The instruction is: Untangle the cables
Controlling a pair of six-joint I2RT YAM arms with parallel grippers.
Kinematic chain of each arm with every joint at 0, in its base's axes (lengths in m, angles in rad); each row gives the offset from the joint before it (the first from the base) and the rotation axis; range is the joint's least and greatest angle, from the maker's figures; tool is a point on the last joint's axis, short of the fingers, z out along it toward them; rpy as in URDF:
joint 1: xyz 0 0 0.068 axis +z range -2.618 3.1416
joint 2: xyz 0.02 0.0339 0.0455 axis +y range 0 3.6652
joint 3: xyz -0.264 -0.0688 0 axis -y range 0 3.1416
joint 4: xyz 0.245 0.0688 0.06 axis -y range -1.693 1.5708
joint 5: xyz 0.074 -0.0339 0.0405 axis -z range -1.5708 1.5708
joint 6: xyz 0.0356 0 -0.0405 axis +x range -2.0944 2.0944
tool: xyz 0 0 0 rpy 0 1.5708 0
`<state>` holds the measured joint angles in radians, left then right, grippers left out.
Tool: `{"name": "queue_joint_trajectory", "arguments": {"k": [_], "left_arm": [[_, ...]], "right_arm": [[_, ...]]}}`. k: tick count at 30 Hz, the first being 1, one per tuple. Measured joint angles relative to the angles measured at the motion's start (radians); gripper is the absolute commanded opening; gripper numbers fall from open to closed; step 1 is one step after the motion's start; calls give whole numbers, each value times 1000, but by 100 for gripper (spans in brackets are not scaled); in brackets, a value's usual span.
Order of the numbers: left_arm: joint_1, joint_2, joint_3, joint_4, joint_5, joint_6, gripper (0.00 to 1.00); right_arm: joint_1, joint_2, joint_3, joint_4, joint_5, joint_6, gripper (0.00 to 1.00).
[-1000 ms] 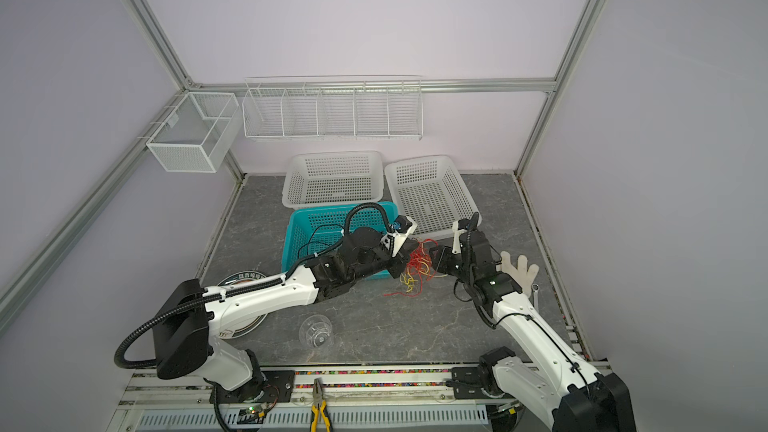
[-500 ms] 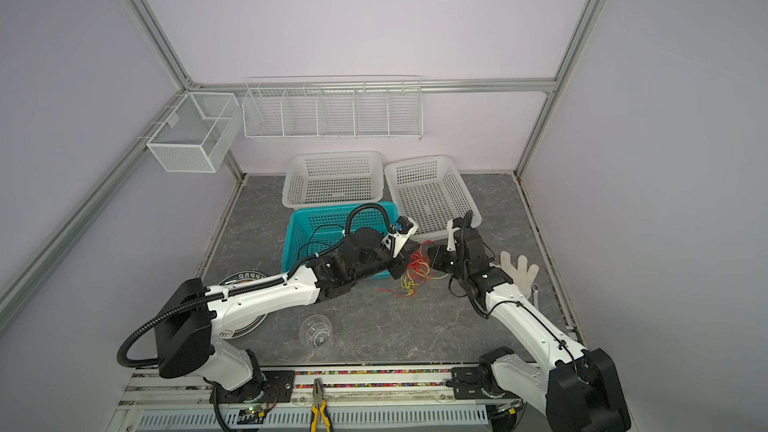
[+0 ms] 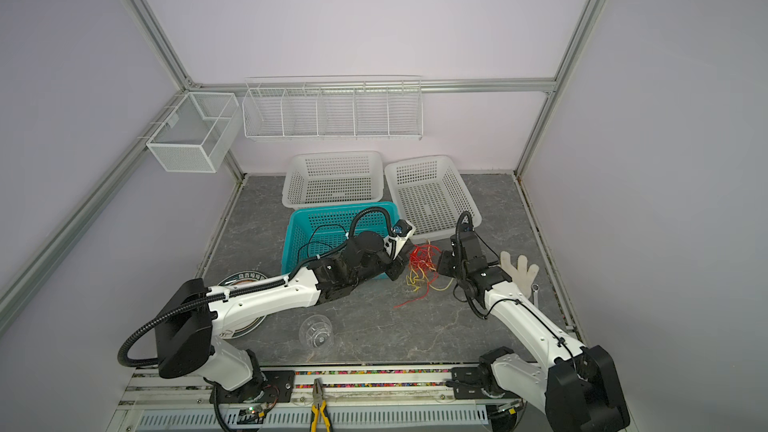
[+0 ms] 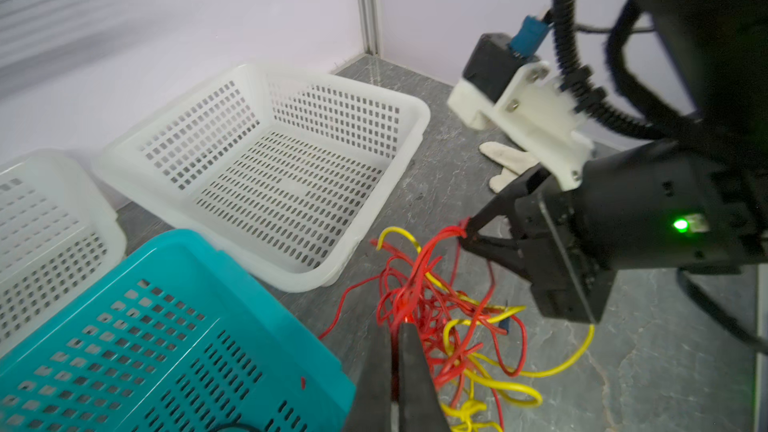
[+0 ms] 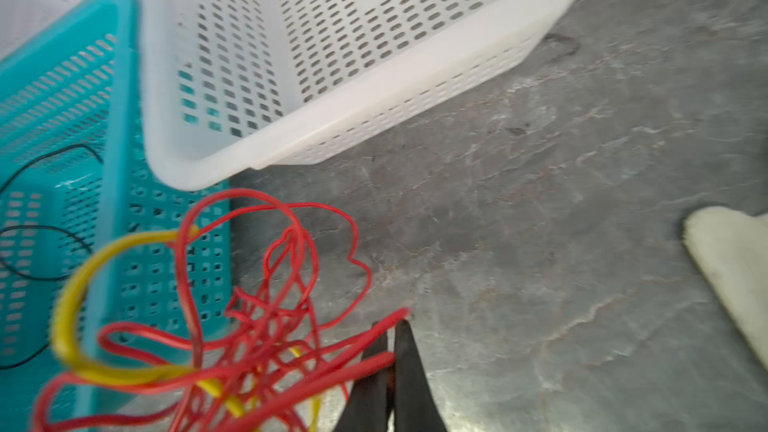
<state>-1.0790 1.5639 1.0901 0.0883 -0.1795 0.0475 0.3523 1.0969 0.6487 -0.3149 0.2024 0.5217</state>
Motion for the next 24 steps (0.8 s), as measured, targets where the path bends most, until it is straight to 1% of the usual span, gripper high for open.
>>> {"name": "queue_joint_trajectory", "arguments": {"k": [3,8,12,17,20,22,24], "left_arm": [[4,-20,0,-17,-29,0,0],[4,-46,0,-26,-40,-1,0],[3,-51,0,-26,-37,-1,0],[2,-51,0,-27,-28,-2,0],[3,-51,0,-19,0,-5,0],[8,-51,-1,-4,21,-8,0],[10,-51,-1,12,27,-8,0]], "right_arm": [[-13,-10,18,-48,58,-29,6],[-25,-40,60,-87,112,-63,6],[-52,-64,80,-118,138,-74,6],[-75,-69,107,-159,143,-89,6],[-90,-98,108,-166,106,-117,6],[-109,-132,103,-163,55,-137,6],[-126,-182,92,-148,-21,-154,6]]}}
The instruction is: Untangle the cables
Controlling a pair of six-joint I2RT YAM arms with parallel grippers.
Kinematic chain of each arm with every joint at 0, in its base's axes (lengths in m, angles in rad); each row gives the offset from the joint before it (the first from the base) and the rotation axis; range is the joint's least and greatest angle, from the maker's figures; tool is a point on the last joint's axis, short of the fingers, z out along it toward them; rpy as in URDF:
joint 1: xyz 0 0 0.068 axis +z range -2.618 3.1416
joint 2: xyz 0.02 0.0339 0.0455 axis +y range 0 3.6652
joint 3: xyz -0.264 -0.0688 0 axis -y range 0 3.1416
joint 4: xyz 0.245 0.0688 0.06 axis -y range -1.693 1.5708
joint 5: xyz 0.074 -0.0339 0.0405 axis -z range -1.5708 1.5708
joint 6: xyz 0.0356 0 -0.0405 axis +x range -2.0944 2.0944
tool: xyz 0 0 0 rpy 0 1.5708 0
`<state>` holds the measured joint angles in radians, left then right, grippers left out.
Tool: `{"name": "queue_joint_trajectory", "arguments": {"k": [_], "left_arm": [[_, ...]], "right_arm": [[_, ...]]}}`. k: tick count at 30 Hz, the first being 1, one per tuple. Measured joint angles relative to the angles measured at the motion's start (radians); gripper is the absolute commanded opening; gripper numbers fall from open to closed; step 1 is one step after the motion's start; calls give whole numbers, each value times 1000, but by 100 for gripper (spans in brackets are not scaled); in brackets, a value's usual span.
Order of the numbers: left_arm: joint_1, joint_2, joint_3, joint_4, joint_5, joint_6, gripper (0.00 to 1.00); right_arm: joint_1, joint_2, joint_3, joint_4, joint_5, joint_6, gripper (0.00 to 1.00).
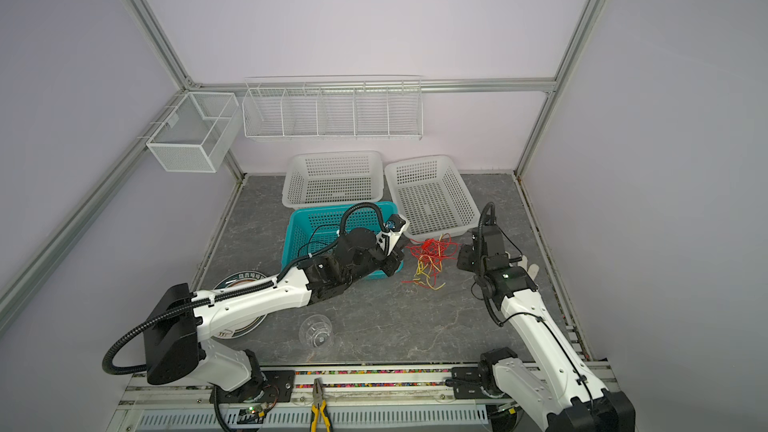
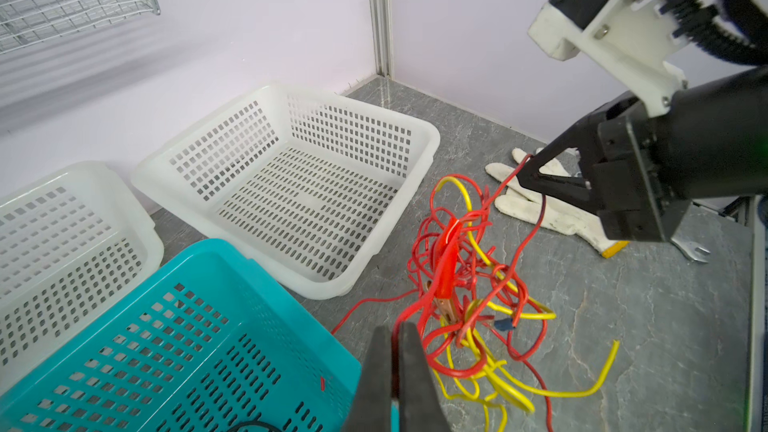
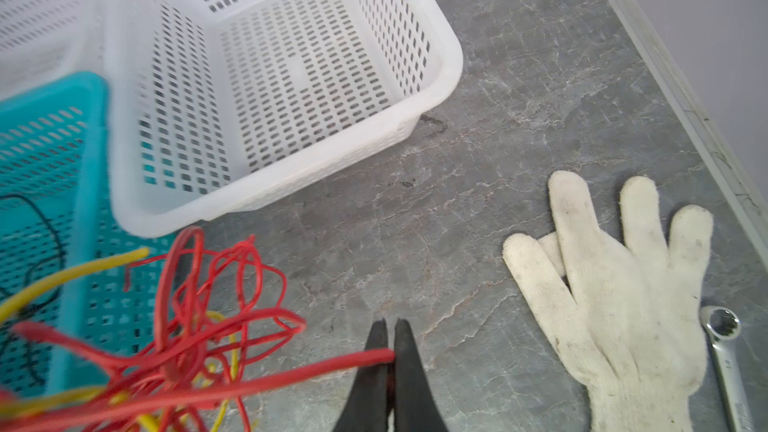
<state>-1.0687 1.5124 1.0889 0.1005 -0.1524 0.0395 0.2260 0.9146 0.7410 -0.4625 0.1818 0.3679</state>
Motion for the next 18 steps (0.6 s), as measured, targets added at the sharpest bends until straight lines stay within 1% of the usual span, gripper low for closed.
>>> {"name": "queue_joint_trajectory", "arguments": {"k": [6,9,14,18], "left_arm": [[-12,30,13,6,1,7,0],[-12,55,14,6,12,7,0],[-12,68,14,8,40,5,0],[-12,68,14,17,48,-1,0]], "right_arm": [[-1,-111,-3,65,-243,-29,6],[0,-149,-3,93,-336,-34,6],[8,-170,-3,131,-408,-39,9],[11,-142,-3,134,-403,-44,8]]}}
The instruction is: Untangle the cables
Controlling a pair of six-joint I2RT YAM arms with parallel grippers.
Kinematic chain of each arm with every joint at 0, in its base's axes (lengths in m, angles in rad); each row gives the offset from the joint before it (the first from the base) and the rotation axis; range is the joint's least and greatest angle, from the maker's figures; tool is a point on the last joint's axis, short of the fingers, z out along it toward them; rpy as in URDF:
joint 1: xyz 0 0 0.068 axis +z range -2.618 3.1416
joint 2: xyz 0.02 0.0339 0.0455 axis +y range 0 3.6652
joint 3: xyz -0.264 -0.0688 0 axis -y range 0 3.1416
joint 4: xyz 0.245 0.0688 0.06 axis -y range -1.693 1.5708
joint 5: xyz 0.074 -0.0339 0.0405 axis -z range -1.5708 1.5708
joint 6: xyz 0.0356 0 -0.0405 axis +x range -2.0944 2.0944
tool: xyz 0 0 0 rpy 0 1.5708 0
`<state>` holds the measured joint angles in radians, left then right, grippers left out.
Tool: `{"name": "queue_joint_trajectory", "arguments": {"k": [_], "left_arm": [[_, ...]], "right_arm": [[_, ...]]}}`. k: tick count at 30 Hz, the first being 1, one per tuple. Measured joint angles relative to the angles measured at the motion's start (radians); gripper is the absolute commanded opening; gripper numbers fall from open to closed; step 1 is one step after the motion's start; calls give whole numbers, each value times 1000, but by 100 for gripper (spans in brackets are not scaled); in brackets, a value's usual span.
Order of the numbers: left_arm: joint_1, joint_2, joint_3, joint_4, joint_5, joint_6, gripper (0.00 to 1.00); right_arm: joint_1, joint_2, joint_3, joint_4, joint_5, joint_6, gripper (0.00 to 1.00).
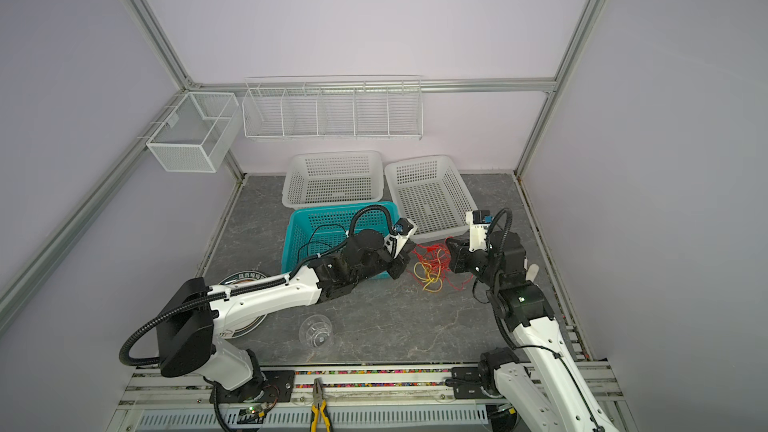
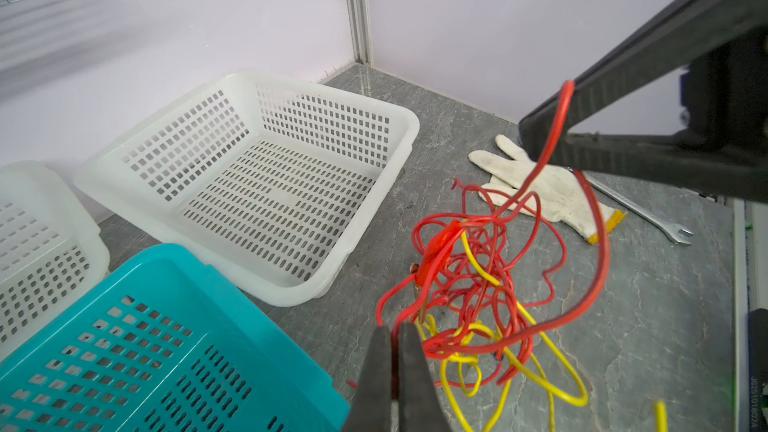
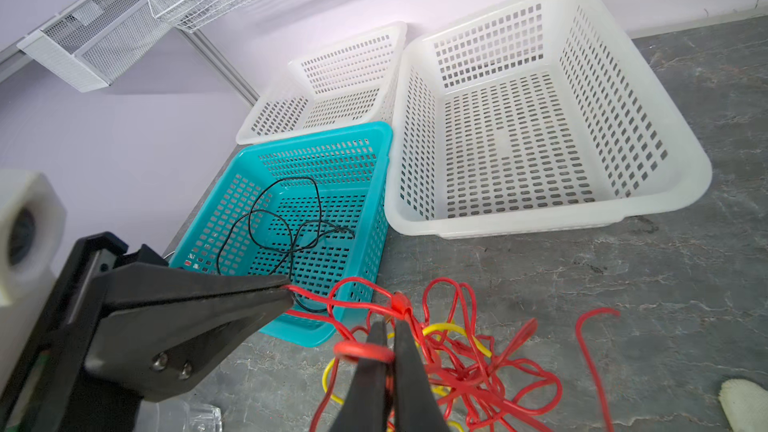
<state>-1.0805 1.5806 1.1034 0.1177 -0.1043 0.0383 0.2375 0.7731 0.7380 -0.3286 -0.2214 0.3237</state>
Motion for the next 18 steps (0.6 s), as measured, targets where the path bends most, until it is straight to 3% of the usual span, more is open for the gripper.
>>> {"name": "queue_joint_trajectory", "arguments": {"k": [8,13,18], "left_arm": [[0,0,0,4,-27,0,0],[-1,0,0,5,-38,0,0],[-2,6,0,5,-51,0,0]], "right_arm": [[1,35,-33,-29,90,-3,11],[3,25,-53,-93,164,-11,33],[14,15,-56,-132,200,-32,41]]}}
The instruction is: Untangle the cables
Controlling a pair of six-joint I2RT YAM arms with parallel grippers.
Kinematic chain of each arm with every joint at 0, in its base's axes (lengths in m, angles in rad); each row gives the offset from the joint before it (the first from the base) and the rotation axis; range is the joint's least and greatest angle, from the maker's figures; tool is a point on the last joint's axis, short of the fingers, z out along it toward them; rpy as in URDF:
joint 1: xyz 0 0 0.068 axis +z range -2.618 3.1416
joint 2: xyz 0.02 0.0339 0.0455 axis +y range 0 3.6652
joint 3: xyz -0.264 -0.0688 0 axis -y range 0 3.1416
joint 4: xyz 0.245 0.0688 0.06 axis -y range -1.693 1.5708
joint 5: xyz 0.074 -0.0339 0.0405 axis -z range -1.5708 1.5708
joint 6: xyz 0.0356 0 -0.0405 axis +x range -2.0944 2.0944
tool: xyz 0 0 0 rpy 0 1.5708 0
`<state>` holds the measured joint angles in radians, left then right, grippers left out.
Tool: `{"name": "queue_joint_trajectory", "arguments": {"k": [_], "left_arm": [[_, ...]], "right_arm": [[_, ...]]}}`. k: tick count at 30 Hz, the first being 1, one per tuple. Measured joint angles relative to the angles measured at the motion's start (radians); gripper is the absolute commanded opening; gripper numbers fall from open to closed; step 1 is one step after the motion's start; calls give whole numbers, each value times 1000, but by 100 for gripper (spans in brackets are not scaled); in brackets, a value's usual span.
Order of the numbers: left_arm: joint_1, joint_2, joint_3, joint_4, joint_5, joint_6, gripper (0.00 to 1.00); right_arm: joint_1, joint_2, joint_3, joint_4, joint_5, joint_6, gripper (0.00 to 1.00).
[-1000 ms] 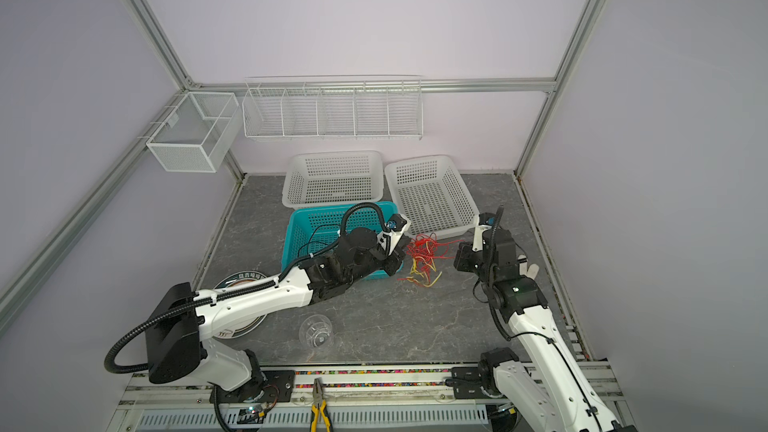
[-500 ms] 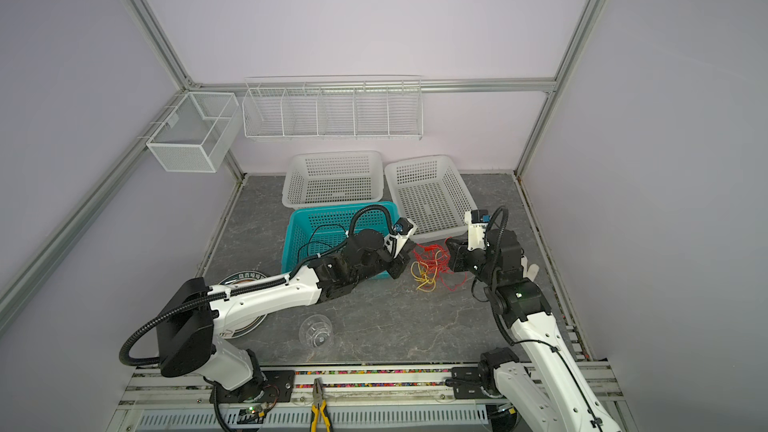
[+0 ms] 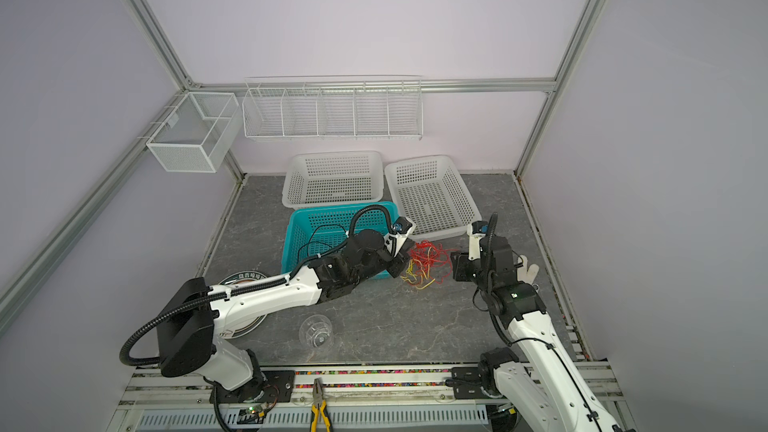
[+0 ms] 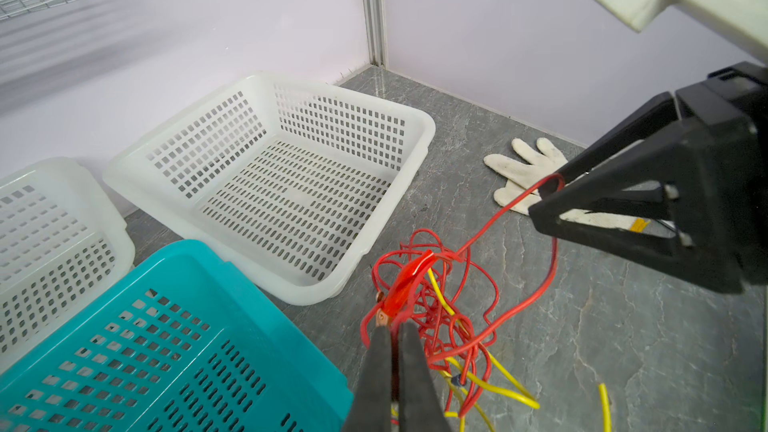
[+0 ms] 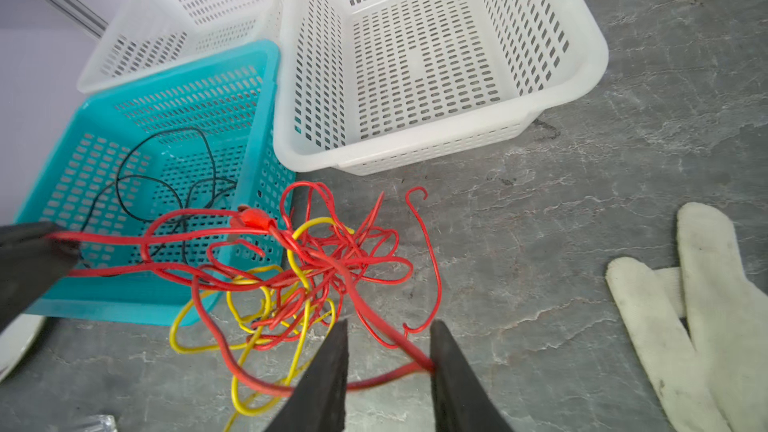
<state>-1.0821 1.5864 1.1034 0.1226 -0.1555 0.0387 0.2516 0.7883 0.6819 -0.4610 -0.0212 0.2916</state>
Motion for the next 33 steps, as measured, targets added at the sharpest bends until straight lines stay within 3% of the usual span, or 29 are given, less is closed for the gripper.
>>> {"name": "queue_joint_trajectory", "arguments": {"k": [9,20,33], "left_arm": [[-1,46,0,-1,-26,-1,0],[-3,48,0,-1,-31,-1,0],[-3,48,0,0,-24,-1,0]], "right_arm": [[71,-41,46,13,-5,-15,47],[117,146,27,163,-82,-5,44],[114,223,-49,238,-81,8,42]]}}
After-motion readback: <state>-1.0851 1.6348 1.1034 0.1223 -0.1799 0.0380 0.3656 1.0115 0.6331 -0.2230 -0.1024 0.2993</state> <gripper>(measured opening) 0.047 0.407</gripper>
